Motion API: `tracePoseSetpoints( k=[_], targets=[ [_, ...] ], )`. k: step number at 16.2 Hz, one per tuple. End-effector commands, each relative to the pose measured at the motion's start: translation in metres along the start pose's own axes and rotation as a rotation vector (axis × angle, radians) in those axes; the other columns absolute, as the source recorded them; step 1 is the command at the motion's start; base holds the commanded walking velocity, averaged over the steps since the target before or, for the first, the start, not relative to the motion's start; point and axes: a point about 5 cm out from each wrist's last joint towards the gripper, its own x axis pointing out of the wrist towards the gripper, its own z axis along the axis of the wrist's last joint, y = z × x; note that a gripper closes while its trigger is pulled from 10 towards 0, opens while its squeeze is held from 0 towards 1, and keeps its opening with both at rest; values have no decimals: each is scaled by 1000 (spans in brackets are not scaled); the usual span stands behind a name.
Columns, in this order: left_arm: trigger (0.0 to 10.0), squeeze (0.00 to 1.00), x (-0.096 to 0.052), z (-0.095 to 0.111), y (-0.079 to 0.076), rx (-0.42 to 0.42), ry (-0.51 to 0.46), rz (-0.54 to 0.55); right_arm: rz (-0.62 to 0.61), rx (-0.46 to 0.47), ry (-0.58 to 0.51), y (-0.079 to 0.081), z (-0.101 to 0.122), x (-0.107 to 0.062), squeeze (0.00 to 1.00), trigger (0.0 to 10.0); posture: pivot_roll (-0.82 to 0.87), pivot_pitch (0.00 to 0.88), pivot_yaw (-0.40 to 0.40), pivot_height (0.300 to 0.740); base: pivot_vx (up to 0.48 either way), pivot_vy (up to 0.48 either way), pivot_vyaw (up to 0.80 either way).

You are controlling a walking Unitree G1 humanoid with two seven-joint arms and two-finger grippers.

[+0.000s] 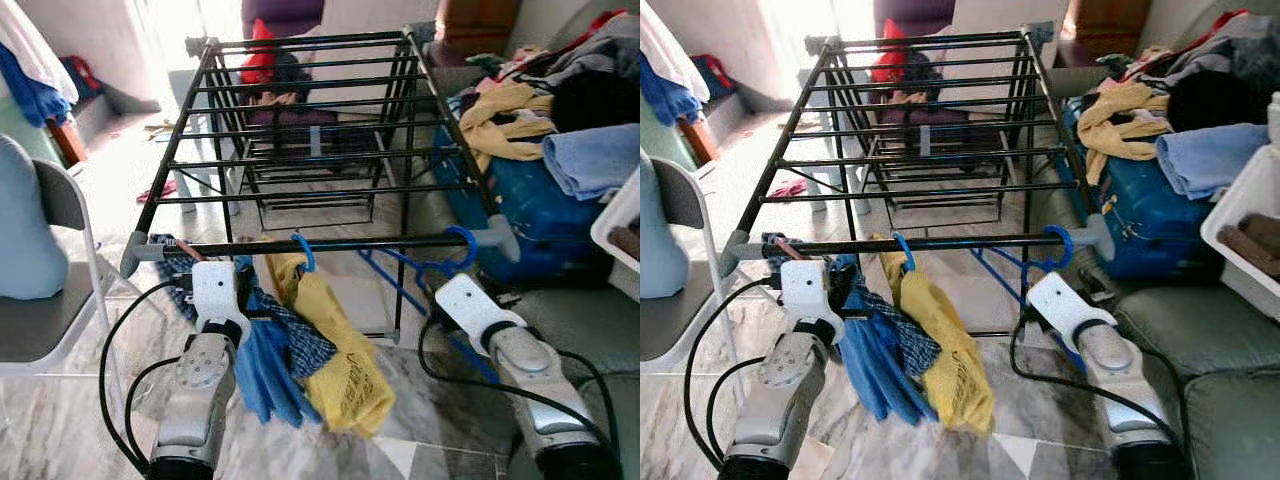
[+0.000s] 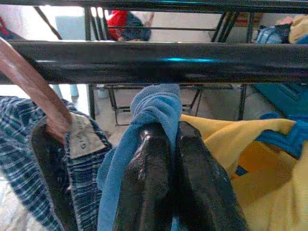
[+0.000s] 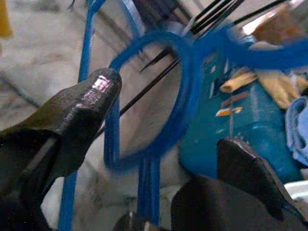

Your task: Hang hanger

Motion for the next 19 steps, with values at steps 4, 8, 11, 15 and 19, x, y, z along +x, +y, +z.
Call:
tracePoseSetpoints(
  k=[4, 8, 11, 15, 19],
  targets=[
    [10000, 0, 2, 2, 1, 6, 5, 3, 120, 11, 91, -5, -14, 3, 0, 10000, -161, 0, 56, 740, 0, 0, 0],
    [10000, 0, 2, 2, 2, 9, 14, 3, 217, -38, 135, -10, -19, 9, 0, 2039, -153, 0, 54, 740, 0, 0, 0],
    [10000, 0, 1, 1, 2, 9, 22, 9, 234, -39, 133, -12, -17, 12, 0, 2039, -151, 0, 50, 740, 0, 0, 0],
    [10000, 0, 0, 0, 2, 9, 30, 6, 308, 3, 125, -1, -16, 11, 0, 1765, -149, 0, 52, 740, 0, 0, 0],
    [10000, 0, 1, -1, 1, 10, 37, 2, 336, -11, 100, 2, -4, 7, 0, 10000, -159, 0, 52, 740, 0, 0, 0]
  ],
)
